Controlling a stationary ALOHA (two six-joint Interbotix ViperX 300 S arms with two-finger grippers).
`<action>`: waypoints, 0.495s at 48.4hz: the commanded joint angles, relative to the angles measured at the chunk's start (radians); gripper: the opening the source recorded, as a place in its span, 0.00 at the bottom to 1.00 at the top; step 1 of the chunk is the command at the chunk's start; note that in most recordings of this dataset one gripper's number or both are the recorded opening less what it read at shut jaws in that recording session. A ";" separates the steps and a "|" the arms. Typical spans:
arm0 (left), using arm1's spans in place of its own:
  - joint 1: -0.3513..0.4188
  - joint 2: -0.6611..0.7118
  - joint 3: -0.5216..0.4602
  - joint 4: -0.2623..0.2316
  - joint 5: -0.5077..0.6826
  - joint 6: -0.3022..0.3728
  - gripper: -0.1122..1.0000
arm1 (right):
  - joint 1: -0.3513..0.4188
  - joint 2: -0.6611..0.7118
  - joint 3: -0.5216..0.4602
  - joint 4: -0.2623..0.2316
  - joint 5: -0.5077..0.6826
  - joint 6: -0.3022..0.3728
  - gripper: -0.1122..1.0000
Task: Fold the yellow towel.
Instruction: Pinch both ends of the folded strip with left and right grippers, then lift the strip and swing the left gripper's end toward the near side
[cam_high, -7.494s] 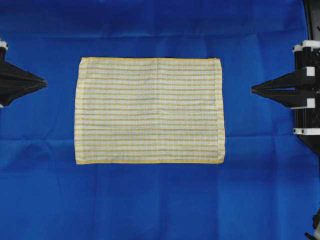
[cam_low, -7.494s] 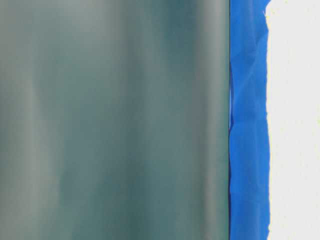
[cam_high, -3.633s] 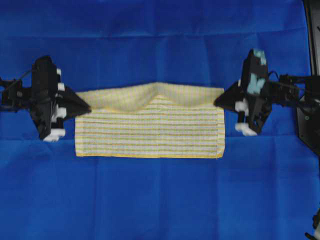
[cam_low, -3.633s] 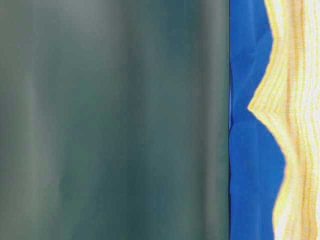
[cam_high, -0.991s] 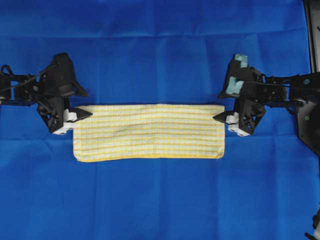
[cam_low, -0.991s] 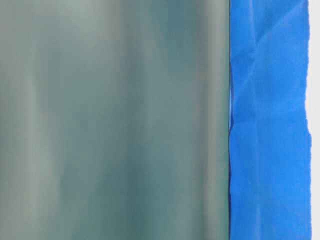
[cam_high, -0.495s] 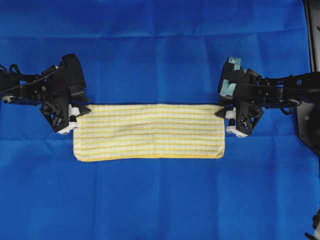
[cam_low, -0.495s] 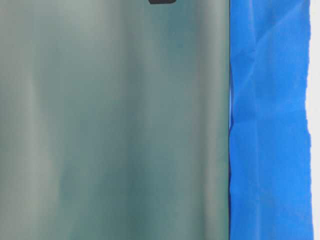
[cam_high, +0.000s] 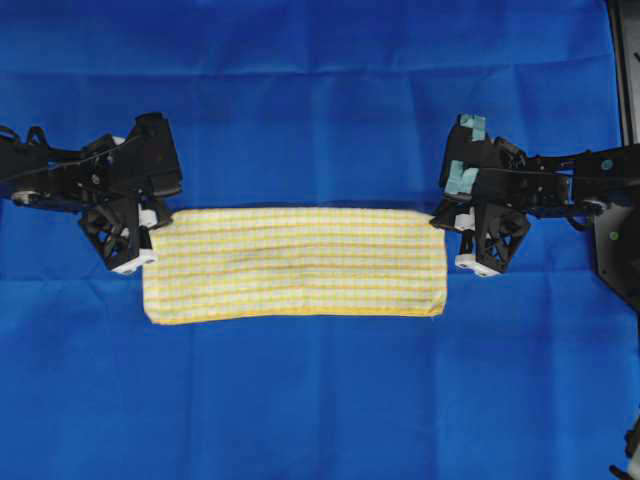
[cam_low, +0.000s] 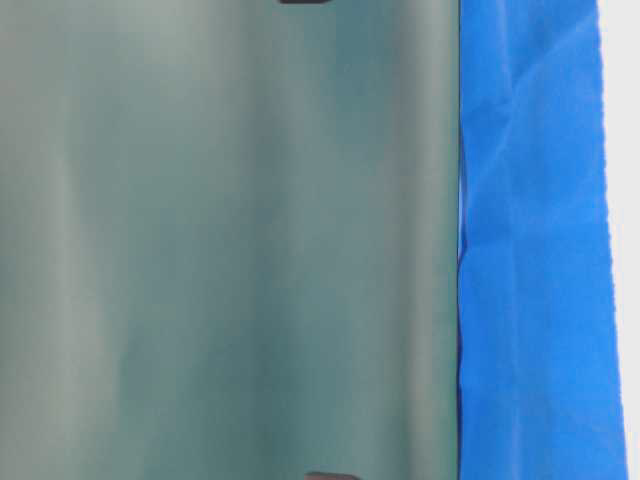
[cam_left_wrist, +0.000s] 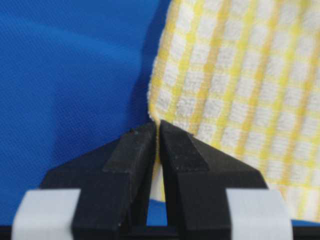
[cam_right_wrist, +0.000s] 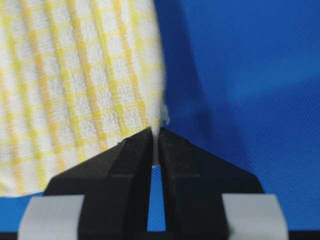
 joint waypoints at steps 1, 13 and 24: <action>-0.006 -0.066 -0.040 -0.003 0.037 -0.005 0.12 | -0.009 -0.067 -0.028 -0.003 0.038 0.002 0.12; -0.038 -0.218 -0.077 -0.003 0.106 -0.014 0.12 | -0.011 -0.252 -0.064 -0.048 0.173 0.005 0.12; -0.058 -0.342 -0.081 -0.003 0.106 -0.015 0.12 | -0.011 -0.377 -0.095 -0.095 0.247 0.006 0.12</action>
